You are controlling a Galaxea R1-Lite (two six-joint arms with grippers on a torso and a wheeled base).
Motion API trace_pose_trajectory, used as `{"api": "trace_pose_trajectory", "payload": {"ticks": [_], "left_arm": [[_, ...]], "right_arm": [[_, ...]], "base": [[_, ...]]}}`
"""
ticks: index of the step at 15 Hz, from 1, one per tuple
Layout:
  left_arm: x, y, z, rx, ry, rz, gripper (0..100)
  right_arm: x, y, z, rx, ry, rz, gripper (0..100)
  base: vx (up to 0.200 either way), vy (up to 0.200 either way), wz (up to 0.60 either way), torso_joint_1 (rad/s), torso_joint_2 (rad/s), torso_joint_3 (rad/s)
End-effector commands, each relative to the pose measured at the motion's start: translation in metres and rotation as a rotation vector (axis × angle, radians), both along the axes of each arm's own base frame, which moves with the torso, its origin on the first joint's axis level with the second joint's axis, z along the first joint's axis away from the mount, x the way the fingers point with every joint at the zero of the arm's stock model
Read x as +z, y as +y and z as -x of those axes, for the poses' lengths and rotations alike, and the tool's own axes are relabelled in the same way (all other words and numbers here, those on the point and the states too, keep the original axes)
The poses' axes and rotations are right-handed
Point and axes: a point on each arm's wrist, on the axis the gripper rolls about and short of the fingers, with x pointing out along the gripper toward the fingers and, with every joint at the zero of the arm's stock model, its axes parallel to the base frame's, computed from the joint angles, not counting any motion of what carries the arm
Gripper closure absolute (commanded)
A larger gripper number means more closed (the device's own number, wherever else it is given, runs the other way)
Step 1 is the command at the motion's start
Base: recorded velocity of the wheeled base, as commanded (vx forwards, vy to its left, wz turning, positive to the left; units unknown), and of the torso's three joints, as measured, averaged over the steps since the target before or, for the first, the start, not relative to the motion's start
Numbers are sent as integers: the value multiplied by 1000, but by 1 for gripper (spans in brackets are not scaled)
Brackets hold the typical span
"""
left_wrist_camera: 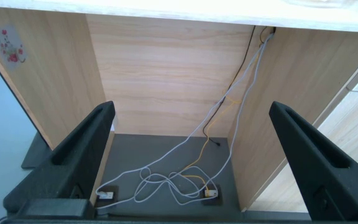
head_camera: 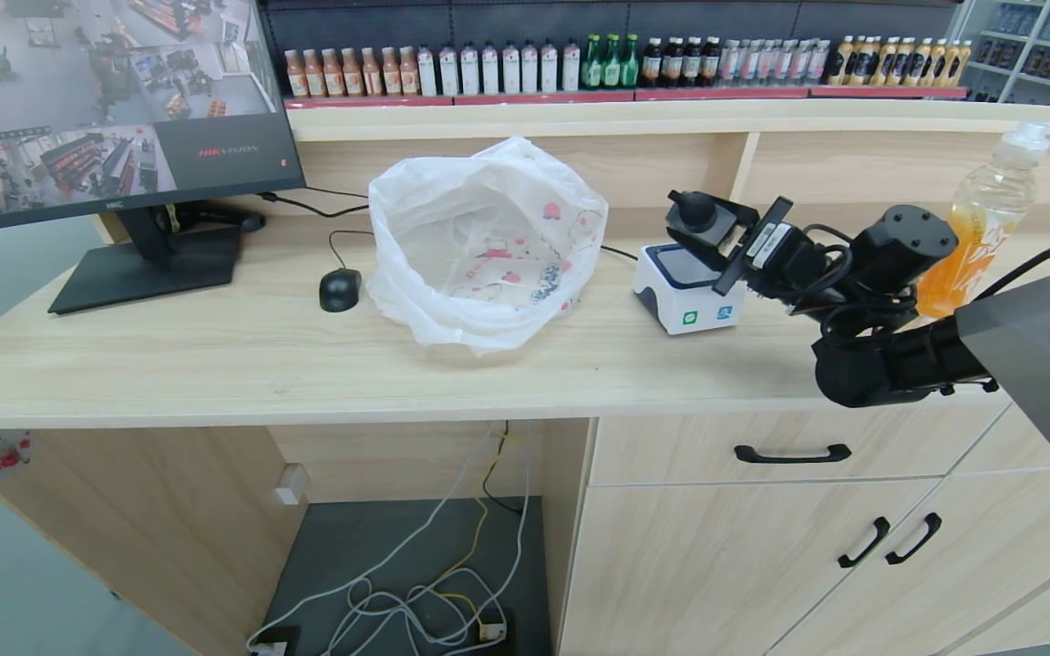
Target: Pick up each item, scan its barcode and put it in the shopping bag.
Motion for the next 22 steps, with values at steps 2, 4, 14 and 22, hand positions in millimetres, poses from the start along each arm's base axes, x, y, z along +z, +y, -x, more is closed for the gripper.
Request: {"api": "trace_pose_trajectory", "payload": {"ticks": [2, 4, 14, 22], "left_arm": [[0, 0, 0, -2, 0, 0, 0], [0, 0, 0, 0, 0, 0, 0], [0, 0, 0, 0, 0, 0, 0], [0, 0, 0, 0, 0, 0, 0]], "right_arm": [[-10, 1, 1, -2, 28, 10, 100], [-11, 1, 1, -2, 25, 10, 100], [-18, 2, -1, -2, 37, 14, 100], [-14, 2, 0, -16, 34, 2, 100]], "base": [[0, 0, 0, 0, 0, 0], [0, 0, 0, 0, 0, 0], [0, 0, 0, 0, 0, 0], [0, 0, 0, 0, 0, 0]]}}
